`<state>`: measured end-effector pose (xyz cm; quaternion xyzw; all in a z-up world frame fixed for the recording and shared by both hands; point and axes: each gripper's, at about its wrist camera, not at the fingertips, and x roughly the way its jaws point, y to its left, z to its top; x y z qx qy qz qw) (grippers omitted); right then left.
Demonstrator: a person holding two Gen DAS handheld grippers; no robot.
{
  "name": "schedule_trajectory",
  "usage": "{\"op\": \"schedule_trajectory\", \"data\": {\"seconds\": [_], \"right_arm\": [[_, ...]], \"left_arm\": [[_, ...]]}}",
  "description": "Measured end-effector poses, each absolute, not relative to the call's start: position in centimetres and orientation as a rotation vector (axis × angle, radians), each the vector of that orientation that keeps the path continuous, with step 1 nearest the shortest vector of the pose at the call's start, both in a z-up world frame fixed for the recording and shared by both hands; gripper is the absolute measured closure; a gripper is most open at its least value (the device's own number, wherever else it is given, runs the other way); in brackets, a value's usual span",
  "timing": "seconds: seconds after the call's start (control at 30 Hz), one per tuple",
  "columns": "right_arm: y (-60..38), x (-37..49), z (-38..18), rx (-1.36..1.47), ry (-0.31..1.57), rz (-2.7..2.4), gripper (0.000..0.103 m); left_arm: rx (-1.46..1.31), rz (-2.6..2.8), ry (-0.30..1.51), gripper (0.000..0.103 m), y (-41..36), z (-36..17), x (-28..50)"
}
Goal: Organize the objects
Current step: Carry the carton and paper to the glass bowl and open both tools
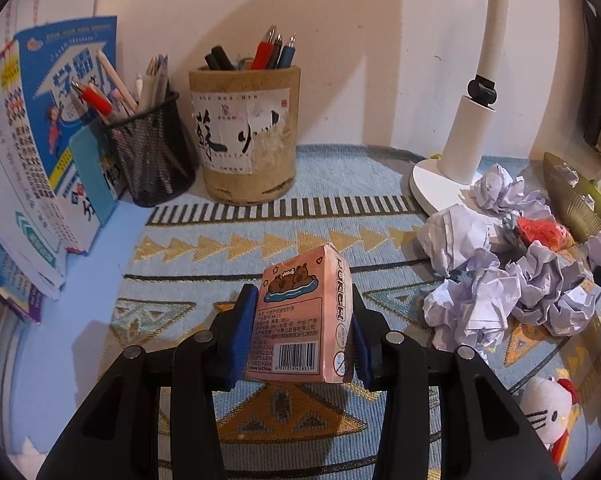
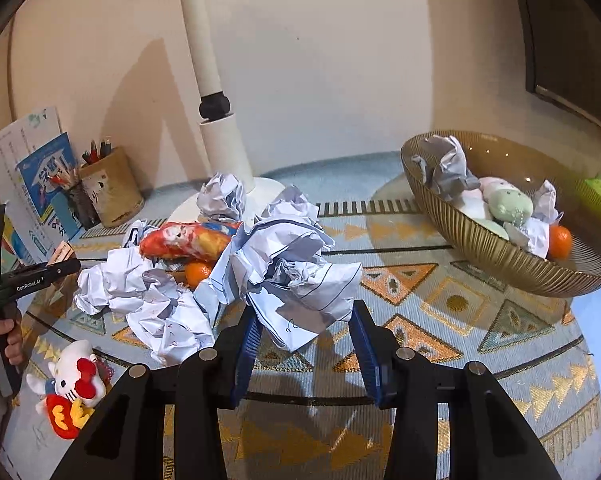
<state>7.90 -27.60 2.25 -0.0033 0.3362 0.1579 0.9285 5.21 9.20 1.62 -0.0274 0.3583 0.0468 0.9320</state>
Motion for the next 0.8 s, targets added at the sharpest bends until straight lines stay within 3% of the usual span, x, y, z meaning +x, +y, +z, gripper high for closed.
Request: {"op": "schedule_trajectory", "data": {"seconds": [0.23,0.47,0.8], "right_arm": [[-28.5,8.8,3.2,0.111,0.706,0.445,0.059],[-32.4,12.0,8.9,0.201,0.660,0.439,0.059],[-43.3,15.8,13.0,0.213,0.687,0.213,0.059]], "left_arm": [[-0.062,0.077,0.680,0.064,5.1,7.1,6.6],[-0.029,-0.078,0.613,0.064,-4.4,13.4,11.4],[0.001,-0.324,0.680,0.064,-21.0,13.7,17.7]]}}
